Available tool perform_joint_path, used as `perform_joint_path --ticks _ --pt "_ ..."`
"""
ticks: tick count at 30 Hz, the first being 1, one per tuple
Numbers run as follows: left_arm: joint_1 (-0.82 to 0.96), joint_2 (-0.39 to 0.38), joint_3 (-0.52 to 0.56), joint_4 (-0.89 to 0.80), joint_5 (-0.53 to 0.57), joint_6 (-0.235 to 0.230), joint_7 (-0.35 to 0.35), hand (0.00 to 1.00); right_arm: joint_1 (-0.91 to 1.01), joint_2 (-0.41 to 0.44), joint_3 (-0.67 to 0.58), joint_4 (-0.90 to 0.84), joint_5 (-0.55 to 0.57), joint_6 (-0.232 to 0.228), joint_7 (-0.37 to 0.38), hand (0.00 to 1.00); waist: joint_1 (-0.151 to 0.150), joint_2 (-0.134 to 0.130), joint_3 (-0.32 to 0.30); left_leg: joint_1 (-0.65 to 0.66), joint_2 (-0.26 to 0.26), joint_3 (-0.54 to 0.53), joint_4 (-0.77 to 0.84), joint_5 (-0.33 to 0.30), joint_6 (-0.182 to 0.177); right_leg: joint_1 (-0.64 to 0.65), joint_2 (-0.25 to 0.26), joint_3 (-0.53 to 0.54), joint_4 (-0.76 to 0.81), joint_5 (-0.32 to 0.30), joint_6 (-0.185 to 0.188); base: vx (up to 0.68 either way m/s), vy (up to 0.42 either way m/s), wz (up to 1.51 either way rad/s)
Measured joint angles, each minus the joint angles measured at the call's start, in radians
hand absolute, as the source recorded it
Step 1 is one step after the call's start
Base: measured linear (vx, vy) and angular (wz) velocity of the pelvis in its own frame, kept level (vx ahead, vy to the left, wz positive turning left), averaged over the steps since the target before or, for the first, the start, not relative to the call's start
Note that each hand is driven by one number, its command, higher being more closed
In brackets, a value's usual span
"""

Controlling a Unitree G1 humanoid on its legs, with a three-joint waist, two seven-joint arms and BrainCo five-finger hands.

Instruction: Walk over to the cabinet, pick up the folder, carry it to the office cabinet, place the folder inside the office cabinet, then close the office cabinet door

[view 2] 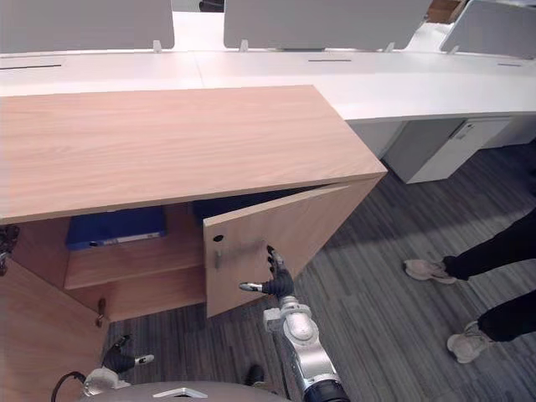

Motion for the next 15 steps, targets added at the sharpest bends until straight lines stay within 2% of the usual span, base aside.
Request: perform_joint_path --ticks 6,10,15 --pt "-0.001 -0.009 0.003 -0.001 0.000 0.000 0.007 0.00 0.026 0.021 -0.076 0.173 -0.110 0.012 -0.016 0.00 -0.003 0.001 0.001 0.004 0.000 -0.027 -0.003 0.003 0.000 0.012 0.000 -0.021 0.000 -0.004 0.006 0.02 -0.008 0.14" --pt "-0.001 -0.015 0.009 -0.001 0.000 0.000 0.007 0.00 0.042 0.043 -0.097 0.311 -0.119 0.023 -0.018 0.00 -0.003 0.000 0.000 0.005 0.000 -0.031 -0.003 0.003 0.000 0.021 -0.002 -0.021 0.001 -0.004 0.006 -0.05 -0.008 0.03" --pt "0.002 -0.017 0.009 0.001 -0.009 0.001 0.007 0.00 0.062 0.059 -0.117 0.457 -0.156 0.059 -0.037 0.00 -0.005 0.001 0.000 0.035 0.000 -0.022 -0.007 0.008 -0.001 0.040 -0.002 -0.011 0.009 -0.005 0.007 -0.06 -0.017 -0.04"
